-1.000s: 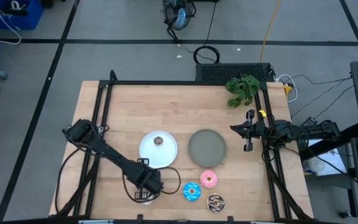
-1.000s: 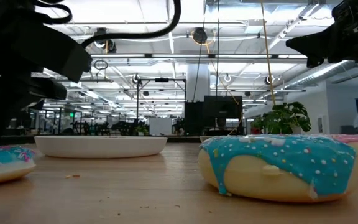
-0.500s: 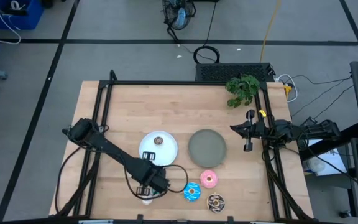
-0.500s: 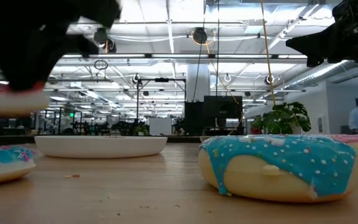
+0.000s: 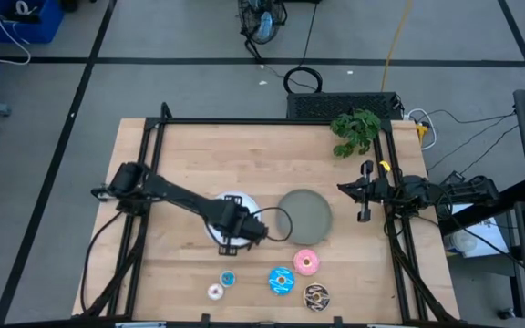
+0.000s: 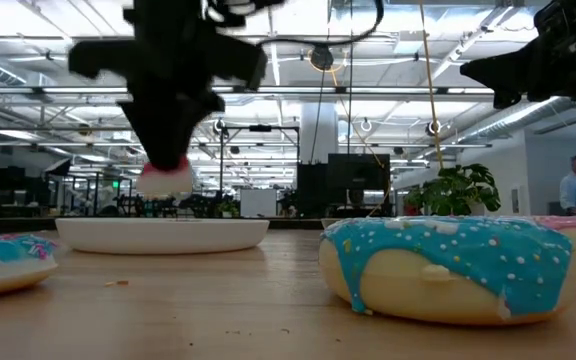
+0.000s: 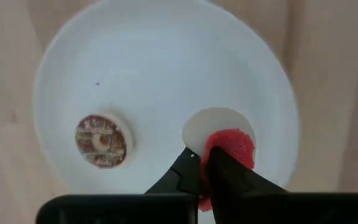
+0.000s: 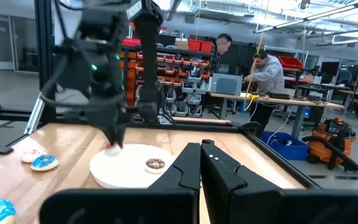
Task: Pick & Place donuts
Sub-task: Put the small pink donut on the white plate
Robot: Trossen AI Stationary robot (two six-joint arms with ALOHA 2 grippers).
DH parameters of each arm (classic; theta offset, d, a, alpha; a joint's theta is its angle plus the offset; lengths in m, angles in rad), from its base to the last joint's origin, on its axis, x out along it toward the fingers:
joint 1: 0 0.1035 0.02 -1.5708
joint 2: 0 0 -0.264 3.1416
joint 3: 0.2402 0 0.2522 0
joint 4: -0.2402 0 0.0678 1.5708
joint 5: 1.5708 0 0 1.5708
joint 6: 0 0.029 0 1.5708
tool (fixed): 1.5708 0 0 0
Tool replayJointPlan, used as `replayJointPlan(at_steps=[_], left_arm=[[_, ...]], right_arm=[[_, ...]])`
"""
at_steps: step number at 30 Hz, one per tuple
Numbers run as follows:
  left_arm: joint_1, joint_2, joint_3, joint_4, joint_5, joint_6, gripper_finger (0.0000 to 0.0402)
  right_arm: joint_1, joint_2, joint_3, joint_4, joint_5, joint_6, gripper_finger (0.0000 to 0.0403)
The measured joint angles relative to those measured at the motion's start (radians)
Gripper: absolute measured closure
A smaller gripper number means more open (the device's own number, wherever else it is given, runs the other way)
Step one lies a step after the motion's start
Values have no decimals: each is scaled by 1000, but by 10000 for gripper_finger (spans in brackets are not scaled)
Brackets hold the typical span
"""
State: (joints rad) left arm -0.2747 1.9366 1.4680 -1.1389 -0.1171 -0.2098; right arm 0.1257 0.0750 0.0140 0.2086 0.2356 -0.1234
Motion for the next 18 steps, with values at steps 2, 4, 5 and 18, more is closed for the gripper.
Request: replayJointPlan(at_steps=[2,4,5,18], left_arm=[[16,0,-36,8,6,6,371],[28,0,-72,8,31,2,370],[32,0,-90,8,40,-1,372],[38,-2,-193,79,57,-57,281]], right_arm=[[0,0,0,0,0,-10,403],[0,0,0,0,0,-21,403],[0,0,0,0,0,-21,403],[0,0,0,0,0,-20,403]])
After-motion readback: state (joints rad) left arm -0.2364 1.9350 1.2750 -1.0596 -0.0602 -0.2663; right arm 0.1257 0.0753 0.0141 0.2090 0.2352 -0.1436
